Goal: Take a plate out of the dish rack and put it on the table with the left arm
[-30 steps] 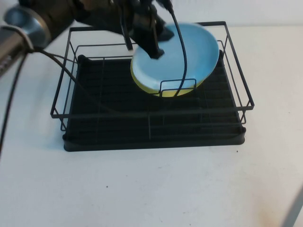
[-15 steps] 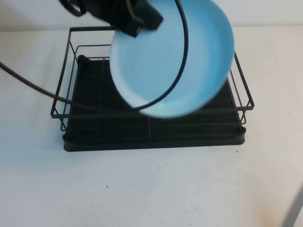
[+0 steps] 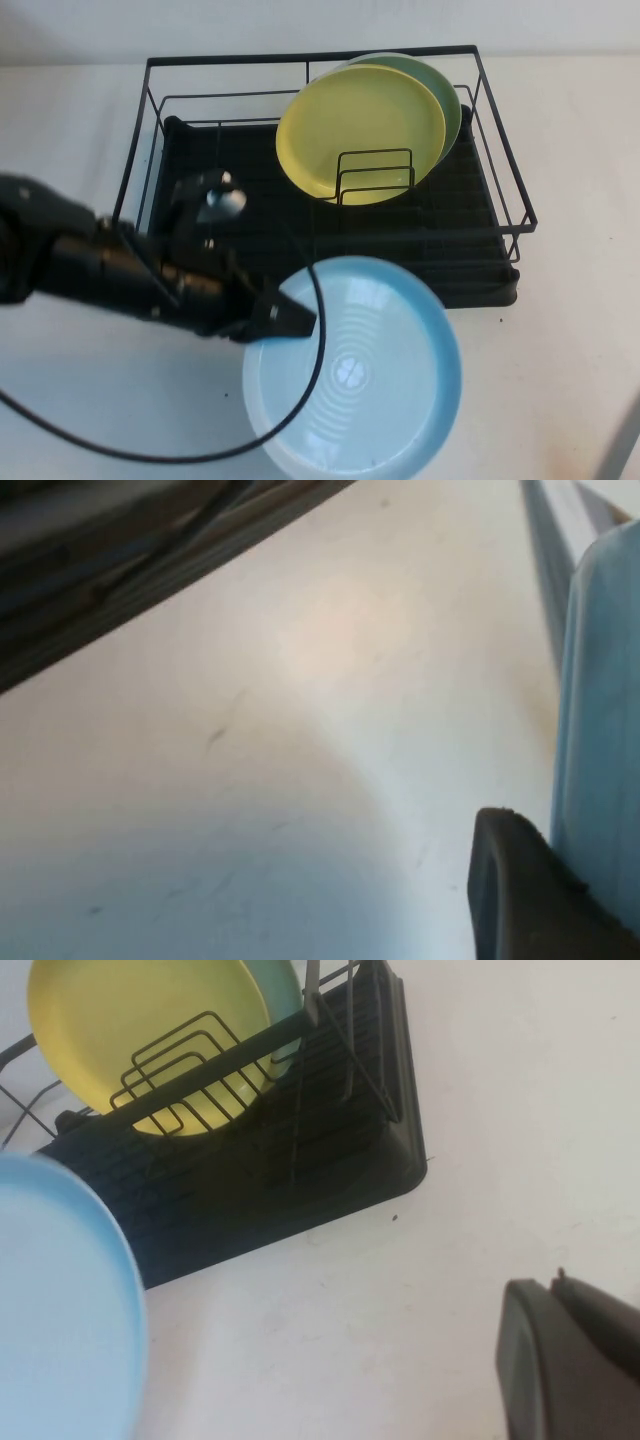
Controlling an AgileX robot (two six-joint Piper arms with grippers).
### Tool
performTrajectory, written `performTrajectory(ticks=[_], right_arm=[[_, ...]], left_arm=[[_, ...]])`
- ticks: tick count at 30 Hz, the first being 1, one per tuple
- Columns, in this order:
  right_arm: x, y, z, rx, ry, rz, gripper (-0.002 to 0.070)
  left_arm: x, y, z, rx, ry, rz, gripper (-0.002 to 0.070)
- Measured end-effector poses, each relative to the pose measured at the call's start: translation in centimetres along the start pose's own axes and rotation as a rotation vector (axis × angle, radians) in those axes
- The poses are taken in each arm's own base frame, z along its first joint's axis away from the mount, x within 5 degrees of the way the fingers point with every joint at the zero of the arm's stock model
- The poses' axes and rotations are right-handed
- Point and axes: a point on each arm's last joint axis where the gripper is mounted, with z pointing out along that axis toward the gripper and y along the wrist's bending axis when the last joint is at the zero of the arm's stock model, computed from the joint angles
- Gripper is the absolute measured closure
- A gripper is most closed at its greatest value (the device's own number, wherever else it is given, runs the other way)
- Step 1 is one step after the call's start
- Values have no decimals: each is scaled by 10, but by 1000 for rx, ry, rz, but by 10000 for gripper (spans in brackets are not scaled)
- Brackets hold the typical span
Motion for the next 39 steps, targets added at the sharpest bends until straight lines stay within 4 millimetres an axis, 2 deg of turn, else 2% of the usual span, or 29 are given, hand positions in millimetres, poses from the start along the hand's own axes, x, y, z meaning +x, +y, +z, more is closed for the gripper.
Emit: performTrajectory(ticks=[2, 6, 11, 16, 18, 22, 24, 27, 29, 31, 33, 35, 39], right_arm=[[0, 0, 0, -2, 0, 5, 696], [0, 0, 0, -2, 2, 5, 696], [0, 0, 0, -2, 2, 5, 696], [0, 0, 0, -3, 2, 7, 696], [0, 0, 0, -3, 2, 7, 696], [0, 0, 0, -3, 2, 7, 696], [0, 0, 0, -3, 2, 7, 696], [0, 0, 0, -3, 2, 7, 696], [0, 0, 0, -3, 2, 7, 696], [0, 0, 0, -3, 2, 7, 696], [0, 0, 0, -3, 2, 7, 696], [1, 0, 0, -3, 8, 7, 696], [1, 0, 0, -4, 12, 7, 696]], left_arm=[[17, 9, 8, -46, -7, -32, 592], [35, 27, 19, -145, -40, -82, 592], [38, 42, 36, -120, -56, -45, 593], [39, 54, 53, -57, -56, -84, 581], [42, 61, 59, -61, -43, -98, 535], [47, 71, 63, -128, -21, -87, 354], [46, 71, 61, -134, -24, -86, 292], [43, 72, 53, -148, -41, -73, 256], [39, 72, 37, -172, -72, -50, 277], [30, 69, 15, -209, -128, -17, 354], [22, 58, -10, -250, -188, 43, 503], [14, 39, -35, -293, -243, 136, 603], [7, -6, -77, -384, -339, 327, 662]])
